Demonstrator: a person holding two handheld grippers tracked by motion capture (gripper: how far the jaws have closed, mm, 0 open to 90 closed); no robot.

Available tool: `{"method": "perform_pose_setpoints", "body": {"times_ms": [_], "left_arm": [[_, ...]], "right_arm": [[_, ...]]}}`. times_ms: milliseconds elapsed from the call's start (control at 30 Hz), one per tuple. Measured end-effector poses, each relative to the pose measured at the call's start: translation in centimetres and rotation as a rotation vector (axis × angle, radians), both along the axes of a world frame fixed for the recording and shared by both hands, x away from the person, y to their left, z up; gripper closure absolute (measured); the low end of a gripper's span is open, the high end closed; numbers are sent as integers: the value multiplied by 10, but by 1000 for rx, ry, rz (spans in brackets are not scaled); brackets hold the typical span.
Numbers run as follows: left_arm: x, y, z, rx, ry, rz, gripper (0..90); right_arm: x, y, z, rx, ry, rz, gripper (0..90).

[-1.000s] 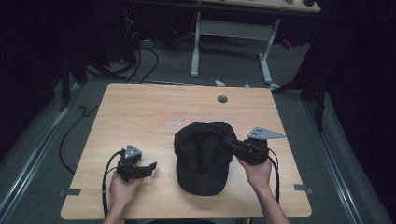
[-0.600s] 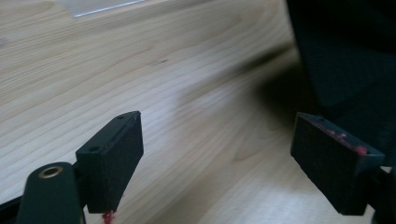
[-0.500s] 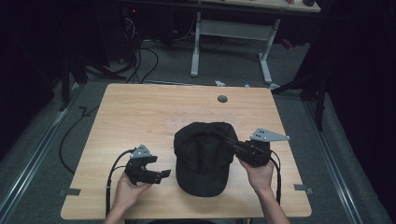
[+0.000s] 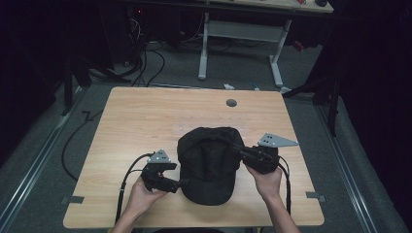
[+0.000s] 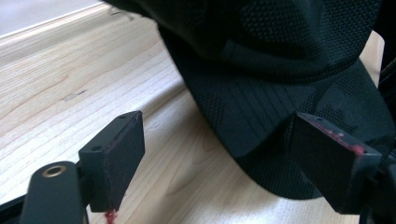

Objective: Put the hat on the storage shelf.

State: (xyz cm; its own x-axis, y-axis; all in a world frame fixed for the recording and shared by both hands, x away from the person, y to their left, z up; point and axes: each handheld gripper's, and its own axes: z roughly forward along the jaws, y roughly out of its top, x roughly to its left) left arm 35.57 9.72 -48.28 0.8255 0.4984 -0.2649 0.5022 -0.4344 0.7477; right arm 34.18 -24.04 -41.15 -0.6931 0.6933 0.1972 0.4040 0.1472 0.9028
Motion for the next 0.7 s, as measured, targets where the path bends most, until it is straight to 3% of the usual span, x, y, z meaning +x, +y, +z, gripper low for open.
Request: {"method": "perform_pose_setpoints", "body": {"times_ms": [367, 533, 700], "left_arm": [[4, -6, 1, -23, 25, -51, 204], [5, -6, 1, -34, 38, -62, 251], [2, -6, 5, -49, 7, -67, 298]], "right_arm": [[1, 3, -1, 26, -12, 31, 851], [1, 5, -1, 34, -21, 48, 851], [2, 6, -2, 29, -25, 42, 851]]}}
